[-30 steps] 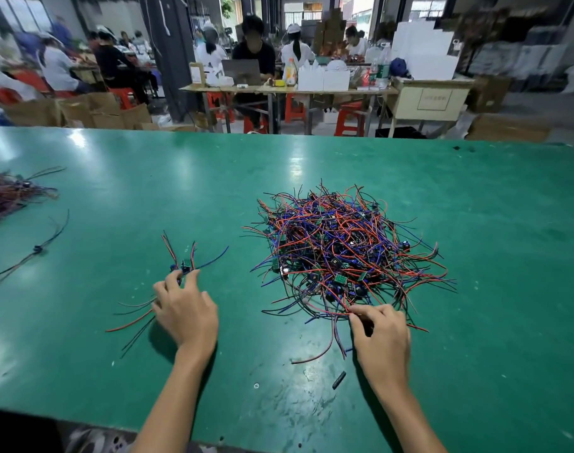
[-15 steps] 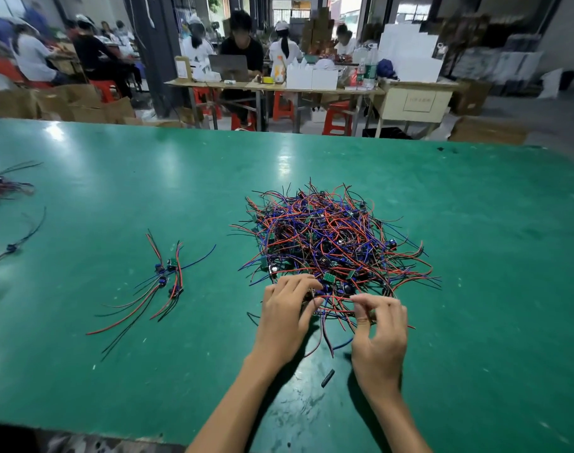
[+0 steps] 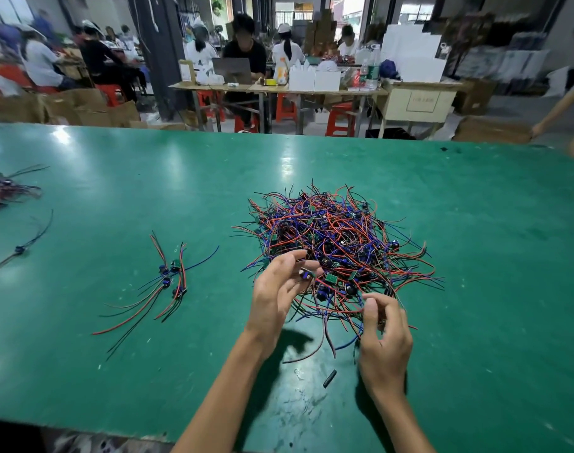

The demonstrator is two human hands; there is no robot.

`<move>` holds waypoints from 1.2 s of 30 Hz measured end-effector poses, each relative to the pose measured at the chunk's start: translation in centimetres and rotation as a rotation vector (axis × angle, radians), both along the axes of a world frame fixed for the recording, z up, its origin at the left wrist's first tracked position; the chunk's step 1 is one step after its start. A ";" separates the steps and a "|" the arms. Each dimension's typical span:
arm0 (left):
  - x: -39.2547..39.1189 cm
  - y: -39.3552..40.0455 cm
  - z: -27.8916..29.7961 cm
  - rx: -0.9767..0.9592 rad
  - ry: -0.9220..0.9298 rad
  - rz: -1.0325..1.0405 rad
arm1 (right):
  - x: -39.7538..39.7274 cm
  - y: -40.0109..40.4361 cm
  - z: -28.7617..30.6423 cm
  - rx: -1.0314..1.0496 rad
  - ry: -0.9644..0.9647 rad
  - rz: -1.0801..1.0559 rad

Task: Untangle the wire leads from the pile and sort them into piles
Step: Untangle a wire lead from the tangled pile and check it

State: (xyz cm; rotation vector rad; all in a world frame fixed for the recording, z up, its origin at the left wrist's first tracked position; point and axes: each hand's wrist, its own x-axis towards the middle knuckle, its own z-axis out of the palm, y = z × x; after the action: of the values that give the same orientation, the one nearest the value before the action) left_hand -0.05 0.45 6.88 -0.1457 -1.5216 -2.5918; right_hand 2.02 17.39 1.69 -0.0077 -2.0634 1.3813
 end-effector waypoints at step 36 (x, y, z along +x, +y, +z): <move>-4.3 -9.9 -4.3 -1.558 -0.127 0.686 | -0.2 0.1 -0.3 0.009 -0.240 0.116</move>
State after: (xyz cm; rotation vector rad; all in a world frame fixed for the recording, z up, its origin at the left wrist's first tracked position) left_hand -4.34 -9.46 2.62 0.3388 -2.5727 -0.5476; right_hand 1.84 17.49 1.35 -0.0527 -2.2984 1.5035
